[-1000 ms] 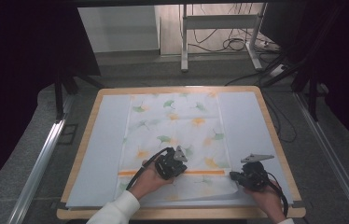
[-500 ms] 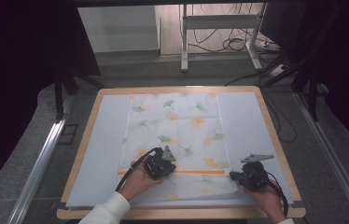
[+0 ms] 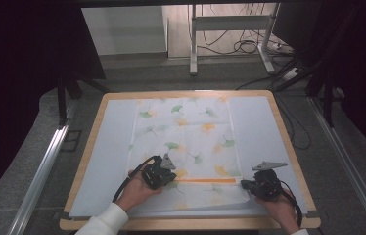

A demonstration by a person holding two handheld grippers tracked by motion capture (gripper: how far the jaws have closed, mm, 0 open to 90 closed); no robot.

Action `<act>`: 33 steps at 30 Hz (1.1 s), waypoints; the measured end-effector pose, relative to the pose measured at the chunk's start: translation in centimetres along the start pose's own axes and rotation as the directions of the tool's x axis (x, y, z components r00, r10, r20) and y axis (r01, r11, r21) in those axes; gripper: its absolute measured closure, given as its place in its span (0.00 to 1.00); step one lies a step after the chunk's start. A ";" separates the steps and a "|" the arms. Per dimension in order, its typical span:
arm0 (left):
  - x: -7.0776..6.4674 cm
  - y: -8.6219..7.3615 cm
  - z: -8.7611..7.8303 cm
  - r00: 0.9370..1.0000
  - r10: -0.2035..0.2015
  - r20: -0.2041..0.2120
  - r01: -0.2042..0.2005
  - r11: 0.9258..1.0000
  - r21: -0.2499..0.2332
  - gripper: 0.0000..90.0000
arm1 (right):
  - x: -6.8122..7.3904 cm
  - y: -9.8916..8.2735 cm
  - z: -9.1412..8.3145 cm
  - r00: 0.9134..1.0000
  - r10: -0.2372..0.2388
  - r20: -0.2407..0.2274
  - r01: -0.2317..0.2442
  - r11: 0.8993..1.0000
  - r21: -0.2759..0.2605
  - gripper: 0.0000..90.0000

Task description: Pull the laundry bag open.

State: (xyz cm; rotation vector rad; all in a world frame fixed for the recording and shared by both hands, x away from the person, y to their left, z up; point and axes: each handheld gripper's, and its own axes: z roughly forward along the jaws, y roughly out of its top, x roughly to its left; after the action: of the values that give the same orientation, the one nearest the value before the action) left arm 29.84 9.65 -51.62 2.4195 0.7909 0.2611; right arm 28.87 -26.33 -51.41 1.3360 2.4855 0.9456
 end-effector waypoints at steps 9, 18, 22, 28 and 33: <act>0.9 -1.6 -0.9 1.000 -0.021 -0.020 0.021 1.000 0.008 1.00 | 0.0 0.0 0.0 1.000 0.000 0.001 0.000 1.000 0.000 1.00; 2.0 -3.4 -1.9 0.998 -0.054 -0.039 0.054 0.999 0.001 1.00 | 0.0 0.0 0.0 1.000 0.001 0.000 -0.001 1.000 -0.001 1.00; 2.4 -4.1 -2.3 0.997 -0.066 -0.044 0.066 0.998 -0.001 1.00 | 0.0 0.0 0.0 1.000 0.000 0.001 0.000 1.000 -0.001 1.00; 2.9 -5.1 -2.9 0.995 -0.082 -0.057 0.082 0.997 0.001 1.00 | 0.0 0.0 0.0 1.000 0.000 0.001 0.000 1.000 -0.001 1.00; 3.4 -6.0 -3.5 0.993 -0.095 -0.076 0.095 0.995 0.004 1.00 | 0.0 0.0 0.0 1.000 0.000 0.000 0.000 1.000 -0.002 1.00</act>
State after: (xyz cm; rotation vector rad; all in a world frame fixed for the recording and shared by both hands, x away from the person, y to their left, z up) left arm 28.48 17.20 -52.20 2.3834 0.9396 0.3140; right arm 28.85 -26.34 -51.41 1.3349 2.4843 0.9471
